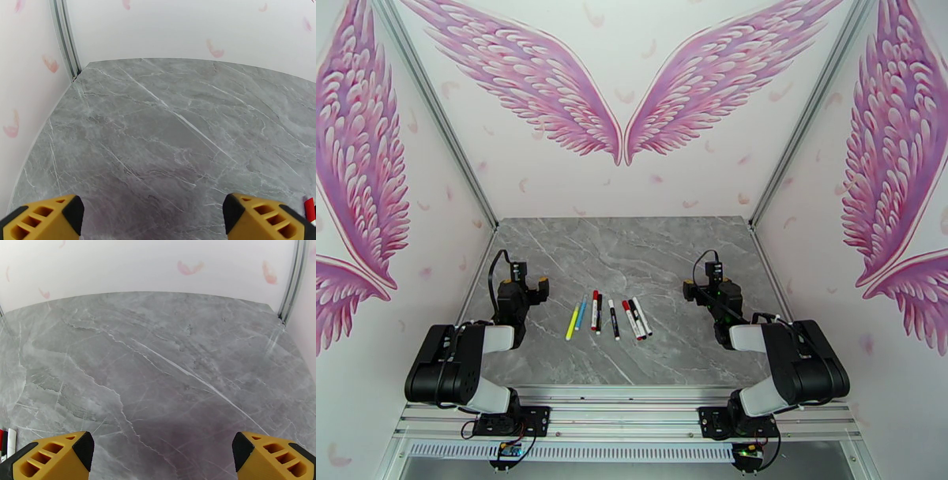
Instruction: Open the pen caps
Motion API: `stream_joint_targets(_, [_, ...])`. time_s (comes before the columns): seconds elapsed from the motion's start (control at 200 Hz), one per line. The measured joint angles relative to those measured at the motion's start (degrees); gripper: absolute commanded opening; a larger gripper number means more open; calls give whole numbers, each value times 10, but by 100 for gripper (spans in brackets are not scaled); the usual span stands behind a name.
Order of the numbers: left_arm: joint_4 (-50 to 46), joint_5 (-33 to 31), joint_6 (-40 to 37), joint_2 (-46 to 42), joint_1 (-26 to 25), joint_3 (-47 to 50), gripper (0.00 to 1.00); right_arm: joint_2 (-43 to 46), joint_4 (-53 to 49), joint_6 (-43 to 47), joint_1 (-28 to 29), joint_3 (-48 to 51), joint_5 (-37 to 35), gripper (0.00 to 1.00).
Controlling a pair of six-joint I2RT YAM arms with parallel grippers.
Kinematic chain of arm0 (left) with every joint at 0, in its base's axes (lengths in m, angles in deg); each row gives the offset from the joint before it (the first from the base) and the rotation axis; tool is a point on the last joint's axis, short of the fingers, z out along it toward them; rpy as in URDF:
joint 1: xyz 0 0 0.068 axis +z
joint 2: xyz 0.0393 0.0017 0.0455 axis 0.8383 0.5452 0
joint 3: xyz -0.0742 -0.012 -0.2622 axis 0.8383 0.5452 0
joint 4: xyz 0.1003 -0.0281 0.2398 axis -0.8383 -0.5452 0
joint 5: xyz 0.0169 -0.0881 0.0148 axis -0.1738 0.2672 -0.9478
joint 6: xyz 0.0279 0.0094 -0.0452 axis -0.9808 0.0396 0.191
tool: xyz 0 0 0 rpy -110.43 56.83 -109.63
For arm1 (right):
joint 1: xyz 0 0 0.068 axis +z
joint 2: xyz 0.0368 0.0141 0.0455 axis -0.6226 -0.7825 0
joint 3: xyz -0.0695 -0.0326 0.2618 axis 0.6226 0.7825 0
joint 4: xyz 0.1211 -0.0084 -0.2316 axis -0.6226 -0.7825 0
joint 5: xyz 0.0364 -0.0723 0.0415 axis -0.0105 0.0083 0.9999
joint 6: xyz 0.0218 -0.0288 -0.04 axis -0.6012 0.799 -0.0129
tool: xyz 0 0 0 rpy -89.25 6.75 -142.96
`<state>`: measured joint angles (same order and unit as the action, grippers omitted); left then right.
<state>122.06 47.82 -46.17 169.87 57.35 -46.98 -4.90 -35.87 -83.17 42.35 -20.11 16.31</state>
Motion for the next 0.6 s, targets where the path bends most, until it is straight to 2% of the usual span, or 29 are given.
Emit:
stream_joint_targets(0.36, [0,0,-2,0,-1,0,99,0,2,0,0,0,-1,99])
stream_joint_targets(0.6, [9,-5,-4,0,-5,0,99,0,37,-3,0,7,-14,99])
